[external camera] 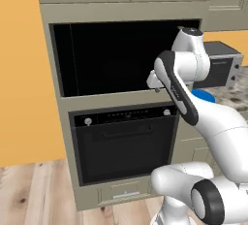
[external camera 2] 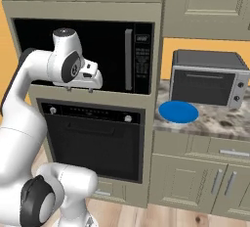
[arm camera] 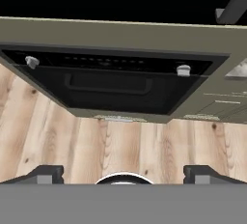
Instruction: Take the baked cake out of the oven and place it on the plate for cooling. Then close the oven door.
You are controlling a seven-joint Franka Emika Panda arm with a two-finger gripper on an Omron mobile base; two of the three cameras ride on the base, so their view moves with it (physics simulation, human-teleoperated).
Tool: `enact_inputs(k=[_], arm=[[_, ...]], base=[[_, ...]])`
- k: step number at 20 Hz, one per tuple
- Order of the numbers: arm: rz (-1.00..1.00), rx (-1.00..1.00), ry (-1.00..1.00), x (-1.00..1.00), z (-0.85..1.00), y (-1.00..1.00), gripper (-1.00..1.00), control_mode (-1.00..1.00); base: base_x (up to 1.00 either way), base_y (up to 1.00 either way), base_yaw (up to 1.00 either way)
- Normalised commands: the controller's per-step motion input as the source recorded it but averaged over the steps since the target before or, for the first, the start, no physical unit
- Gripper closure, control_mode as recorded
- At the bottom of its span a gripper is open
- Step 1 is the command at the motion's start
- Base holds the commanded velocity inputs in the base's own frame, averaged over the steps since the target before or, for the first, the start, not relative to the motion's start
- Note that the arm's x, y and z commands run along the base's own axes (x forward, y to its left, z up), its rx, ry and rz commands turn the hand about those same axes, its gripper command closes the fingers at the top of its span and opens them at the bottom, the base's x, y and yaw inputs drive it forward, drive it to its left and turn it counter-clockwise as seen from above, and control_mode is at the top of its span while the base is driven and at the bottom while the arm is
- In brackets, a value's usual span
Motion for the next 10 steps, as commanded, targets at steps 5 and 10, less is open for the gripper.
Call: enact_inputs(k=[5,10], arm=[[0.00,0.00,0.00,0.00,0.00,0.00,-1.00,1.00],[0.00,0.00,0.00,0.00,0.00,0.00,-1.00,1.00]], base=[[0.00,0.00,0.00],[0.03,-0.02,0.03]])
